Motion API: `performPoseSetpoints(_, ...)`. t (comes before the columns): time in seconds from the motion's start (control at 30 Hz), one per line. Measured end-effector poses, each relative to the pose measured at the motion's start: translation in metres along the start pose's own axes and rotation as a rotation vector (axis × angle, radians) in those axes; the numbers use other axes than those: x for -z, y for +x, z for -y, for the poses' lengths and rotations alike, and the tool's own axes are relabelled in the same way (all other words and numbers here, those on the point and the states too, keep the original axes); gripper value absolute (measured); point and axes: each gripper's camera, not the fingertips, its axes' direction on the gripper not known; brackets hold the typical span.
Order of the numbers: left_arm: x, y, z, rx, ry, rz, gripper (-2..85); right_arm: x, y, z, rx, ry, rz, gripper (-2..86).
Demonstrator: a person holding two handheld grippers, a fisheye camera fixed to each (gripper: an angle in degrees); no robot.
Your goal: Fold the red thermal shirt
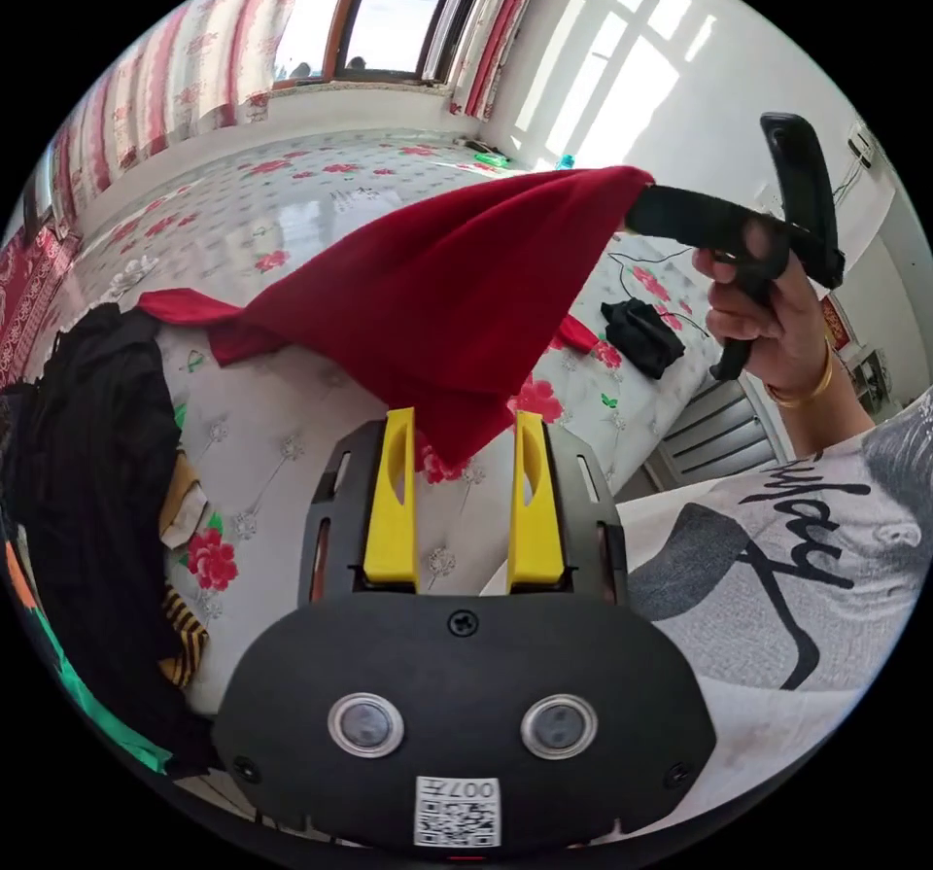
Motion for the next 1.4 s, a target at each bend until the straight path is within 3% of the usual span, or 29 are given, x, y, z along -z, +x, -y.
performPoseSetpoints(0.17,0.028,0.037,-0.008,-0.132,0.105,0.07,12.6,-0.015,-0.059,0.003,0.117,-0.094,0.051,0.2)
performPoseSetpoints(0.23,0.032,0.042,-0.015,-0.115,0.105,0.141,6.0,-0.005,-0.074,0.003,0.138,-0.058,0.002,0.2)
performPoseSetpoints(0.33,0.048,0.033,-0.03,-0.054,0.148,0.098,2.7,0.033,-0.077,0.008,0.13,0.02,-0.035,0.1)
performPoseSetpoints(0.53,0.04,0.028,-0.048,-0.013,0.056,0.06,9.4,0.095,-0.052,0.023,0.06,0.147,0.014,0.1)
performPoseSetpoints(0.77,-0.01,0.036,-0.049,0.033,-0.056,0.055,12.7,0.112,-0.063,0.052,0.094,0.114,-0.003,-0.1)
performPoseSetpoints(0.9,-0.018,0.056,-0.036,-0.011,-0.024,-0.02,13.3,0.114,-0.069,0.069,0.111,0.088,0.007,-0.1)
performPoseSetpoints(0.97,-0.023,0.061,-0.028,-0.035,-0.026,0.016,11.0,0.111,-0.069,0.078,0.113,0.08,0.02,0.0)
performPoseSetpoints(1.03,-0.028,0.053,-0.012,-0.02,-0.018,0.109,0.8,0.105,-0.066,0.089,0.116,0.073,0.023,0.0)
performPoseSetpoints(1.1,-0.022,0.04,0.01,-0.027,-0.035,0.129,-0.2,0.099,-0.054,0.105,0.117,0.057,0.001,0.0)
performPoseSetpoints(1.2,0.029,0.02,0.057,-0.019,0.072,0.203,-0.7,0.112,-0.016,0.148,0.038,0.047,-0.024,0.0)
performPoseSetpoints(1.27,0.084,0.002,0.087,0.037,0.186,0.209,-0.9,0.159,0.006,0.18,0.011,0.145,-0.069,0.0)
performPoseSetpoints(1.4,0.257,-0.02,0.147,0.134,0.52,0.162,-0.9,0.255,0.011,0.204,0.03,0.322,-0.148,0.1)
